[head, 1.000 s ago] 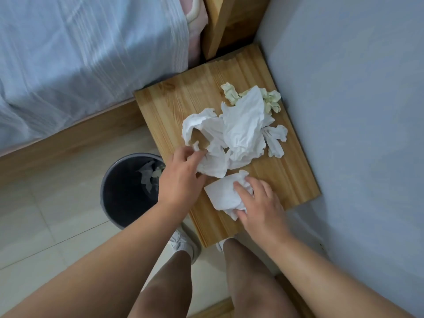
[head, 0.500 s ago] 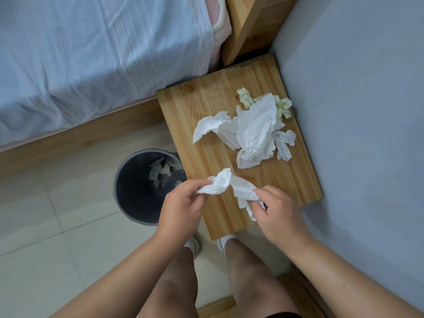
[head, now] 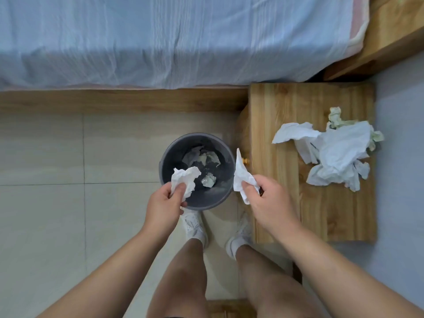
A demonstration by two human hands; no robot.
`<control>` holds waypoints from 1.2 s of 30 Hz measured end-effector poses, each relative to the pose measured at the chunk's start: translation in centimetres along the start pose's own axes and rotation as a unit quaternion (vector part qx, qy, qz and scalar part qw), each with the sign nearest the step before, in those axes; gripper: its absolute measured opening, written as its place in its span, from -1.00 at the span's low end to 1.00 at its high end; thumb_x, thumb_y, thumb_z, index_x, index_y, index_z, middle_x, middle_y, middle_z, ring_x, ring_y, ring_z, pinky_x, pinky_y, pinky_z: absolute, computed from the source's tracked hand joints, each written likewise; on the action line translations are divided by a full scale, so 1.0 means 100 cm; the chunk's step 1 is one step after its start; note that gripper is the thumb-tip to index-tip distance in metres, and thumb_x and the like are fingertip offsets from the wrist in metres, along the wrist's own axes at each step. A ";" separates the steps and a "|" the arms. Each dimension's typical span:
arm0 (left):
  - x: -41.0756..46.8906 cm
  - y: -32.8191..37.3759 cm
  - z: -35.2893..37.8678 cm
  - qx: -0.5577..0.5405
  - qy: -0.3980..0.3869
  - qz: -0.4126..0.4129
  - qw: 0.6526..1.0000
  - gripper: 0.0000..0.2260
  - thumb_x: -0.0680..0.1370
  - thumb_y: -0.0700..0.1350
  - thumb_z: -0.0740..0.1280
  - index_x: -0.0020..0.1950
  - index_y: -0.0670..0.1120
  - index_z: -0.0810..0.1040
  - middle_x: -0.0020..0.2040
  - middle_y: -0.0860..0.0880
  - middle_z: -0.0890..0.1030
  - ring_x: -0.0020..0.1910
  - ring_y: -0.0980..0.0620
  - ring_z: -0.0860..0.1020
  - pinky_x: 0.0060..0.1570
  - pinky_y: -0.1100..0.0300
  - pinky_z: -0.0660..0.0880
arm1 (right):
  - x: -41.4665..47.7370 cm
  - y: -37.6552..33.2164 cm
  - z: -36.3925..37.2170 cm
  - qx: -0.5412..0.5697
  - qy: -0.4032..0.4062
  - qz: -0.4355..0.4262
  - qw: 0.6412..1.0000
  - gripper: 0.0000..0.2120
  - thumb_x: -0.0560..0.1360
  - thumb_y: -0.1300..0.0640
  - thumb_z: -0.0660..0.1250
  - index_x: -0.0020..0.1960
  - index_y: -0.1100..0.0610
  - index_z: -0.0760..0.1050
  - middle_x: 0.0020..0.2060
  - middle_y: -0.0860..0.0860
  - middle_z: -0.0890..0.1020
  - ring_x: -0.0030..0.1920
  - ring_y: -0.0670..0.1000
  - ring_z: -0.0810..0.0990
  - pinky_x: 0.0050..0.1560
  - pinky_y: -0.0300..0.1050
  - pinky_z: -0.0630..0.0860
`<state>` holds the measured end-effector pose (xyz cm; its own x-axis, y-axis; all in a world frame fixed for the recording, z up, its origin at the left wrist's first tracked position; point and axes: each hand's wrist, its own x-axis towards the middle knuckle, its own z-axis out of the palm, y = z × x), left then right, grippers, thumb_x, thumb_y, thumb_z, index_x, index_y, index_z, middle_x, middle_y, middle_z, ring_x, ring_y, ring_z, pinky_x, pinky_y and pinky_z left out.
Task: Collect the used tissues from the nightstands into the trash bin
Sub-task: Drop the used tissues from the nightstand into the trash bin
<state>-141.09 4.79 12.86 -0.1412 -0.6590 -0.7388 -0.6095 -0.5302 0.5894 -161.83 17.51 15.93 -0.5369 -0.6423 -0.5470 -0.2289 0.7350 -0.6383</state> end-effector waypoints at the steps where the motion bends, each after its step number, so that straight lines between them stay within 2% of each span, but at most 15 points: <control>1: 0.005 -0.006 -0.003 -0.006 -0.001 -0.009 1.000 -0.80 0.71 -0.03 0.31 -0.04 0.06 0.69 -0.24 0.07 0.71 -0.38 0.27 0.62 -0.38 0.36 0.53 | 0.006 -0.003 0.009 0.002 -0.003 0.005 1.000 -0.65 0.58 -0.11 0.24 -0.24 0.12 0.48 -0.35 0.08 0.52 -0.35 0.05 0.45 -0.35 -0.02 0.30; 4: 0.022 -0.017 -0.008 -0.014 -0.009 -0.037 0.999 -0.80 0.71 -0.02 0.29 0.01 0.04 0.69 -0.11 -0.01 0.73 -0.32 0.25 0.65 -0.26 0.23 0.60 | 0.023 -0.008 0.029 -0.004 -0.021 0.028 0.999 -0.68 0.61 -0.09 0.25 -0.20 0.10 0.51 -0.34 0.05 0.57 -0.30 0.10 0.53 -0.34 -0.04 0.34; 6: 0.033 -0.021 -0.009 -0.021 -0.008 -0.052 0.998 -0.80 0.71 0.00 0.27 0.02 0.04 0.68 -0.06 -0.04 0.73 -0.24 0.14 0.68 -0.22 0.18 0.61 | 0.035 -0.009 0.042 -0.025 -0.031 0.041 0.998 -0.73 0.62 -0.07 0.24 -0.15 0.06 0.53 -0.31 -0.01 0.62 -0.26 0.07 0.58 -0.32 -0.03 0.42; 9: 0.049 -0.028 -0.010 -0.016 -0.013 -0.064 0.998 -0.83 0.71 0.03 0.27 0.10 0.05 0.64 0.06 -0.08 0.72 -0.16 0.03 0.69 -0.22 0.15 0.61 | 0.052 -0.007 0.062 -0.088 -0.058 0.050 0.993 -0.77 0.64 -0.08 0.22 0.07 0.04 0.55 -0.10 -0.03 0.68 -0.13 0.04 0.62 -0.28 -0.07 0.47; 11: 0.058 -0.033 -0.009 -0.008 -0.046 -0.072 0.996 -0.80 0.71 0.07 0.29 0.28 0.07 0.61 0.14 0.00 0.69 -0.11 0.02 0.71 -0.25 0.19 0.62 | 0.063 -0.006 0.075 -0.102 -0.067 0.069 0.990 -0.67 0.64 -0.13 0.24 0.28 0.05 0.52 0.07 0.00 0.69 0.01 0.08 0.64 -0.16 -0.07 0.48; 13: 0.064 -0.037 -0.006 0.008 -0.077 -0.081 0.994 -0.67 0.69 0.10 0.32 0.45 0.11 0.52 0.15 0.09 0.66 -0.09 0.02 0.74 -0.31 0.22 0.64 | 0.071 -0.004 0.085 -0.107 -0.073 0.093 0.987 -0.47 0.62 -0.20 0.27 0.47 0.07 0.42 0.21 0.02 0.66 0.17 0.12 0.63 -0.01 -0.07 0.48; 15: 0.066 -0.039 -0.002 0.014 -0.097 -0.093 0.991 -0.61 0.69 0.09 0.33 0.52 0.14 0.47 0.15 0.11 0.64 -0.07 0.01 0.75 -0.34 0.25 0.64 | 0.075 0.000 0.092 -0.110 -0.079 0.114 0.984 -0.36 0.60 -0.25 0.28 0.55 0.09 0.33 0.27 0.04 0.62 0.23 0.13 0.62 0.02 -0.06 0.48; 19: 0.060 -0.036 0.004 0.018 -0.106 -0.100 0.989 -0.64 0.70 0.05 0.32 0.51 0.09 0.48 0.17 0.12 0.65 -0.06 0.02 0.75 -0.33 0.26 0.64 | 0.072 0.005 0.088 -0.112 -0.083 0.117 0.983 -0.39 0.61 -0.21 0.30 0.56 0.06 0.34 0.26 0.05 0.64 0.24 0.10 0.62 0.05 -0.10 0.46; 22: 0.049 -0.023 0.008 0.028 -0.102 -0.081 0.991 -0.73 0.71 0.03 0.30 0.42 0.09 0.54 0.18 0.12 0.66 -0.06 0.05 0.74 -0.26 0.22 0.67 | 0.061 0.004 0.070 -0.091 -0.074 0.109 0.987 -0.39 0.55 -0.24 0.36 0.52 -0.02 0.38 0.14 -0.07 0.64 0.11 -0.02 0.61 0.03 -0.14 0.45; 26: 0.034 0.007 0.022 0.056 -0.097 -0.036 0.993 -0.78 0.71 0.01 0.31 0.34 0.07 0.60 0.13 0.08 0.70 -0.10 0.12 0.73 -0.29 0.29 0.64 | 0.046 0.002 0.028 -0.060 -0.051 0.095 0.992 -0.45 0.52 -0.25 0.41 0.44 -0.10 0.43 0.00 -0.22 0.61 -0.01 -0.17 0.60 -0.08 -0.19 0.47; 28: 0.027 0.026 0.035 0.064 -0.101 -0.005 0.993 -0.81 0.70 0.03 0.33 0.29 0.12 0.61 0.12 0.08 0.71 -0.05 0.12 0.72 -0.21 0.24 0.65 | 0.039 0.001 0.004 -0.048 -0.042 0.087 0.994 -0.49 0.52 -0.24 0.41 0.41 -0.13 0.45 0.03 -0.25 0.60 -0.01 -0.21 0.58 -0.06 -0.19 0.52; 31: 0.019 0.059 0.066 0.101 -0.111 0.058 0.987 -0.87 0.68 0.06 0.37 0.22 0.22 0.60 0.09 0.16 0.70 0.04 0.19 0.67 0.00 0.11 0.65 | 0.026 0.003 -0.040 -0.067 -0.026 0.054 0.996 -0.54 0.54 -0.23 0.39 0.38 -0.13 0.49 0.14 -0.22 0.61 0.00 -0.14 0.60 0.08 -0.05 0.62; 34: 0.013 0.090 0.100 0.148 -0.128 0.129 0.972 -0.84 0.65 0.07 0.39 0.22 0.27 0.58 0.09 0.30 0.65 0.02 0.41 0.59 0.00 0.23 0.54 | 0.015 0.007 -0.078 -0.063 0.032 0.014 0.997 -0.65 0.54 -0.17 0.41 0.28 -0.09 0.57 0.05 -0.21 0.62 -0.10 -0.13 0.59 -0.01 -0.09 0.61; 36: 0.009 0.110 0.123 0.180 -0.138 0.177 0.958 -0.77 0.64 0.08 0.41 0.29 0.26 0.56 0.13 0.29 0.62 0.06 0.38 0.58 0.03 0.28 0.51 | 0.010 0.015 -0.102 -0.043 0.106 -0.017 0.993 -0.77 0.54 -0.08 0.44 0.15 -0.03 0.63 -0.08 -0.18 0.61 -0.16 -0.12 0.58 -0.11 -0.09 0.60</control>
<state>-157.52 5.00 14.65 -0.5592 -0.5712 -0.6008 -0.7074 -0.0492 0.7051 -170.98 20.15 19.91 -0.6845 -0.6140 -0.3930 -0.3143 0.7349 -0.6009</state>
